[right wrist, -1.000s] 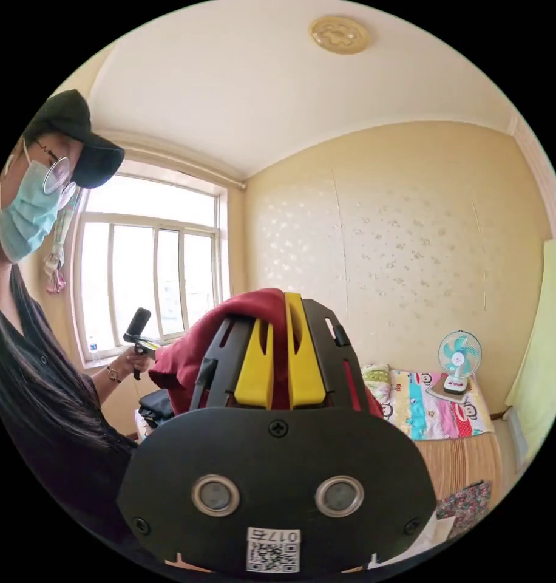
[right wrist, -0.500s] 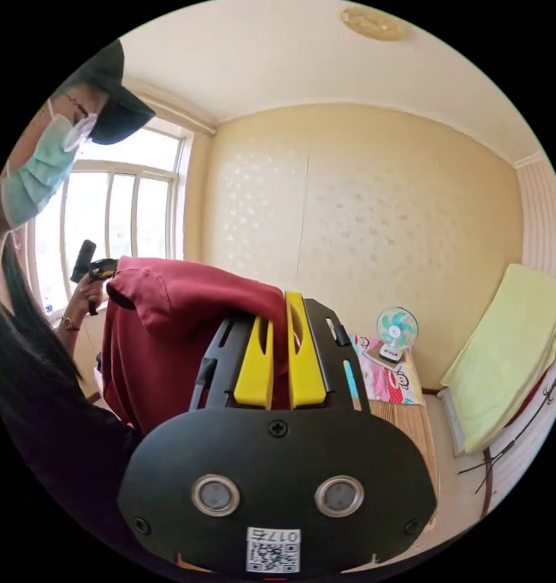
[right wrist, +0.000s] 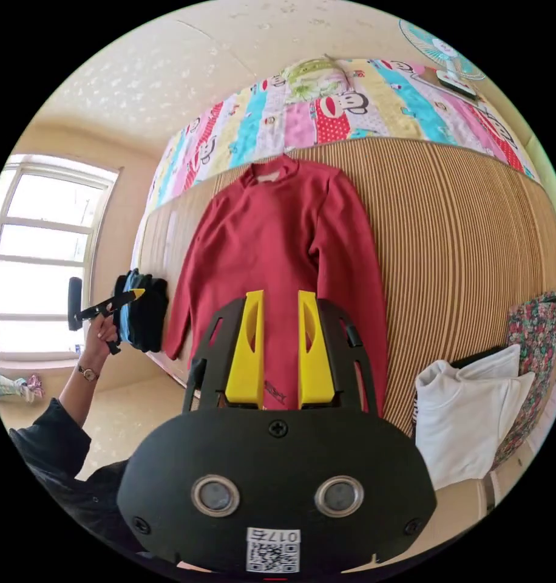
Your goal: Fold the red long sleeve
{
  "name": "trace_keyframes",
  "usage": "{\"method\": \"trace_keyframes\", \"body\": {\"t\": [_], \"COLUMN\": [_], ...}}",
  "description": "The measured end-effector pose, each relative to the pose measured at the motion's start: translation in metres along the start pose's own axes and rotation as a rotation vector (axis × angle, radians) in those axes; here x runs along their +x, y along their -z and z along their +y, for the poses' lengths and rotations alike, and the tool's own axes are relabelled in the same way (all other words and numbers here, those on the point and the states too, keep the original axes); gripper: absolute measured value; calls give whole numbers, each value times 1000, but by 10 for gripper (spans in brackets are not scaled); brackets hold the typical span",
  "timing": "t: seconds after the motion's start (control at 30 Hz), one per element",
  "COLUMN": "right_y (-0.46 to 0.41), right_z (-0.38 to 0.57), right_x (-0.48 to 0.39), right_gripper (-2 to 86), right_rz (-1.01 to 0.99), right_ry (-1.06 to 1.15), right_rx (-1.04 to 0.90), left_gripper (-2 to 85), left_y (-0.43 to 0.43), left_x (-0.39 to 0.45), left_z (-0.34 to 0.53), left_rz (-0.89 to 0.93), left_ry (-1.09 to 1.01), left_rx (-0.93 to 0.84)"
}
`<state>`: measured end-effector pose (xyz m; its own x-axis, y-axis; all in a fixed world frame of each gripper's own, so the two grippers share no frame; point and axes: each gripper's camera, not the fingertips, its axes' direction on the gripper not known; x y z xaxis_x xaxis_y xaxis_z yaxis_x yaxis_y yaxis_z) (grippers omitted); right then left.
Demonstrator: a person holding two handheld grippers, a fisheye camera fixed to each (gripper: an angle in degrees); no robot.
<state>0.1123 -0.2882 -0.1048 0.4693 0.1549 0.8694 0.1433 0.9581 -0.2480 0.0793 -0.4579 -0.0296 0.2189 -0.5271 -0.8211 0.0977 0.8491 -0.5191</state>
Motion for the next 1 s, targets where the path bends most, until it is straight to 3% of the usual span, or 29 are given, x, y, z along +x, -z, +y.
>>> {"method": "trace_keyframes", "body": {"t": [0.17, 0.23, 0.43, 0.5, 0.57, 0.63, 0.7, 0.83, 0.9, 1.0], "right_y": [-103, -78, -52, -41, -17, 6, 34, 77, 108, 132], "right_z": [102, 139, 214, 248, 263, 269, 267, 250, 237, 223], "right_x": [26, 27, 70, 83, 89, 99, 112, 130, 135, 135], "right_gripper": [77, 59, 17, 10, 7, 5, 4, 4, 4, 4], "right_rz": [97, 185, 197, 289, 238, 213, 187, -67, -221, -290], "right_ry": [93, 149, 66, 98, 111, 46, -77, -289, -376, -374], "right_rx": [-413, -295, -676, -793, -788, -789, -761, -640, -536, -508], "left_gripper": [69, 43, 9, 13, 32, 96, 121, 112, 74, 33], "left_y": [-83, -70, -33, 16, 68, 96, 98, 73, 66, 80], "left_x": [-34, -51, -80, -112, -162, -240, -286, -348, -357, -361], "left_z": [46, 81, 128, 133, 133, 140, 151, 161, 169, 190], "left_rz": [-157, -188, -257, -173, 52, 444, 622, 771, 815, 848], "left_ry": [-31, -13, 10, 142, 360, 704, 964, 1358, 1473, 1565], "left_rx": [-356, -333, -609, -421, -204, 23, 198, 375, 434, 594]}}
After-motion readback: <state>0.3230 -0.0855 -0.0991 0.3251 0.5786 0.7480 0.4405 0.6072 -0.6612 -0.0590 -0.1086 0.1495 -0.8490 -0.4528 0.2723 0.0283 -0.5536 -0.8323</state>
